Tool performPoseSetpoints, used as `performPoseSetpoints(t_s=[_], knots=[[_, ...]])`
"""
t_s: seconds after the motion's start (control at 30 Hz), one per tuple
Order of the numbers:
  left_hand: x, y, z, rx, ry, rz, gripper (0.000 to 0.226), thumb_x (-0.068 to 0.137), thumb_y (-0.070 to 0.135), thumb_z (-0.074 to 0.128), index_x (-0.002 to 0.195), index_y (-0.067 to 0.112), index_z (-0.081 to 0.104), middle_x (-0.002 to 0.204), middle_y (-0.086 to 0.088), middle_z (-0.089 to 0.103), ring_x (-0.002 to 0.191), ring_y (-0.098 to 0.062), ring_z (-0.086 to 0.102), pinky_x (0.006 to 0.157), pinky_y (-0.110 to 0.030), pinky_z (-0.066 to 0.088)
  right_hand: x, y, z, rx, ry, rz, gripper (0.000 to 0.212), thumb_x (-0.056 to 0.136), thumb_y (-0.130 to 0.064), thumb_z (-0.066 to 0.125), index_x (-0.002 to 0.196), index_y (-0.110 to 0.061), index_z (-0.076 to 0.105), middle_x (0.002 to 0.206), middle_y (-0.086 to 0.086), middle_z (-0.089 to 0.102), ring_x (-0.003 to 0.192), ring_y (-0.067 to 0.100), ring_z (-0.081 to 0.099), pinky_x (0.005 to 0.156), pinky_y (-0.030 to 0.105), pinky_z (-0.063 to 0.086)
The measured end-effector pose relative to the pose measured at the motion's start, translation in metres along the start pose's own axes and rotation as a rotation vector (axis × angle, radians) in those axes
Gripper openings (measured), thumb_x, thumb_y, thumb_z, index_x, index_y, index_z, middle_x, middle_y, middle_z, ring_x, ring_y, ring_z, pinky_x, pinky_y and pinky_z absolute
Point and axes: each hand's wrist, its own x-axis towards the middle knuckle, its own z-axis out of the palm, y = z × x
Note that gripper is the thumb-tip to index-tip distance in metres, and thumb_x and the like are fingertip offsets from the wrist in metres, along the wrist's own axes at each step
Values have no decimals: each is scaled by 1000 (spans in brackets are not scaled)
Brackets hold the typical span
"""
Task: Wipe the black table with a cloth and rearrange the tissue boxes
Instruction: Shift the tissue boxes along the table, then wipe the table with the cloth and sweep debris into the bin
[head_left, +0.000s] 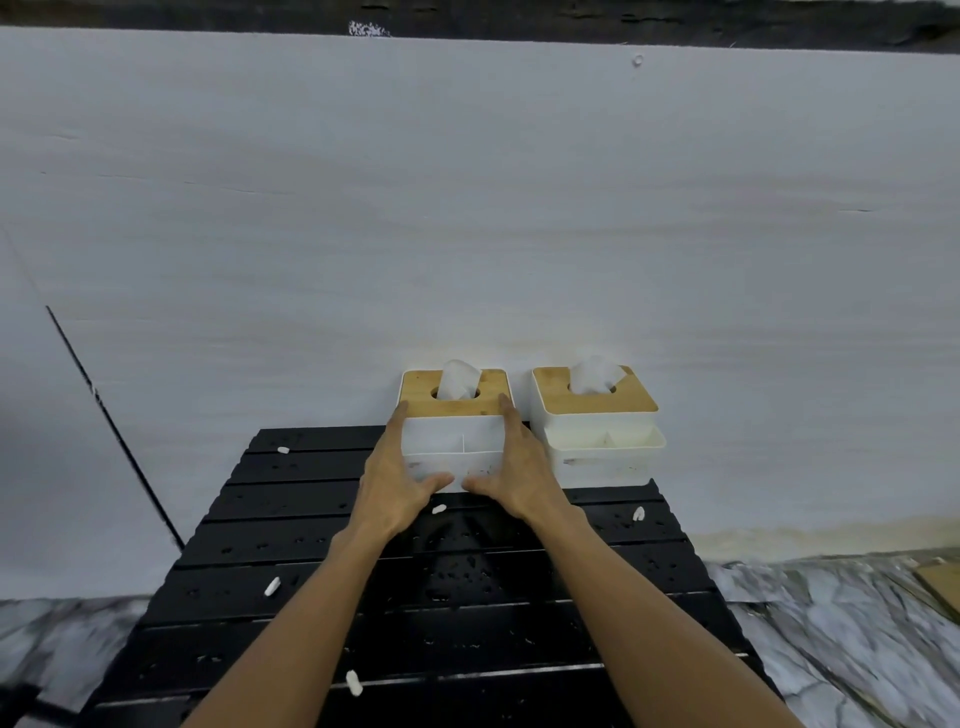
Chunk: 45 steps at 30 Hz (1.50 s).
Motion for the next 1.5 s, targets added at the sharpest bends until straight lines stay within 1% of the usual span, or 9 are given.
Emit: performPoseSetpoints(t_s=[0.1, 0.27, 0.37, 0.87, 0.97, 1.1, 1.23, 1.37, 1.5], knots=[[-11, 10, -10, 18, 5, 6, 106, 65, 34, 87, 147, 44, 20, 135, 7, 52, 120, -18, 54, 97, -49, 51, -11, -8, -8, -7, -10, 7, 126, 71, -32, 88, 159, -28, -2, 153, 9, 36, 140, 27, 39, 112, 41, 39], [-52, 30, -29, 101, 18, 39, 94, 77, 32, 81, 151, 27, 23, 152, 2, 36, 135, -20, 39, 101, -33, 36, -50, -28, -30, -31, -7, -35, 116, 73, -29, 89, 158, -19, 11, 148, 7, 42, 135, 25, 44, 107, 33, 39], [-82, 37, -38, 190, -7, 37, 82, 82, 36, 75, 149, 24, 30, 153, -1, 35, 139, -24, 36, 108, -40, 36, -80, -32, -38, -47, 6, -18, 110, 75, -38, 86, 157, -23, 15, 149, 4, 44, 136, 26, 47, 108, 39, 44], [-280, 50, -29, 366, -114, 128, 38, 98, 28, 53, 134, 17, 57, 143, 1, 53, 138, -20, 39, 115, -39, 31, -305, 27, -87, -228, 121, 61, 50, 104, -33, 50, 148, -11, 44, 145, 10, 51, 136, 29, 47, 109, 40, 43], [-309, 49, -21, 413, -139, 128, 42, 99, 32, 49, 139, 19, 52, 149, 0, 46, 143, -21, 33, 117, -38, 25, -349, 52, -88, -392, 161, 114, 65, 100, -56, 40, 149, -13, 42, 152, 14, 45, 145, 36, 34, 119, 46, 28], [-328, 44, -17, 495, -210, 121, 50, 103, 40, 38, 150, 22, 37, 160, 2, 28, 149, -18, 18, 120, -34, 14, -379, 75, -87, -511, -20, 279, 85, 89, -82, 18, 160, -36, 13, 170, 8, 0, 154, 42, -3, 122, 59, 0], [-334, 36, -19, 582, -296, 92, 63, 100, 56, 19, 154, 24, 26, 164, 3, 15, 152, -18, 5, 122, -34, 4, -373, 70, -82, -535, -51, 338, 80, 91, -79, 13, 160, -38, 2, 170, 11, -8, 153, 46, -6, 124, 58, 2], [-335, 28, -21, 607, -313, 116, 113, 68, 81, -27, 155, 26, 21, 165, 5, 9, 152, -16, 0, 121, -33, -2, -354, 58, -69, -526, -39, 347, 73, 98, -67, 13, 161, -32, 1, 169, 14, -4, 154, 46, -5, 125, 55, 1], [-330, 25, -23, 599, -312, 120, 116, 65, 80, -29, 155, 27, 20, 165, 5, 8, 152, -16, -2, 121, -33, -3, -333, 38, -50, -513, -88, 284, 68, 102, -59, 15, 162, -29, 2, 169, 15, -3, 154, 44, -3, 126, 52, 0]])
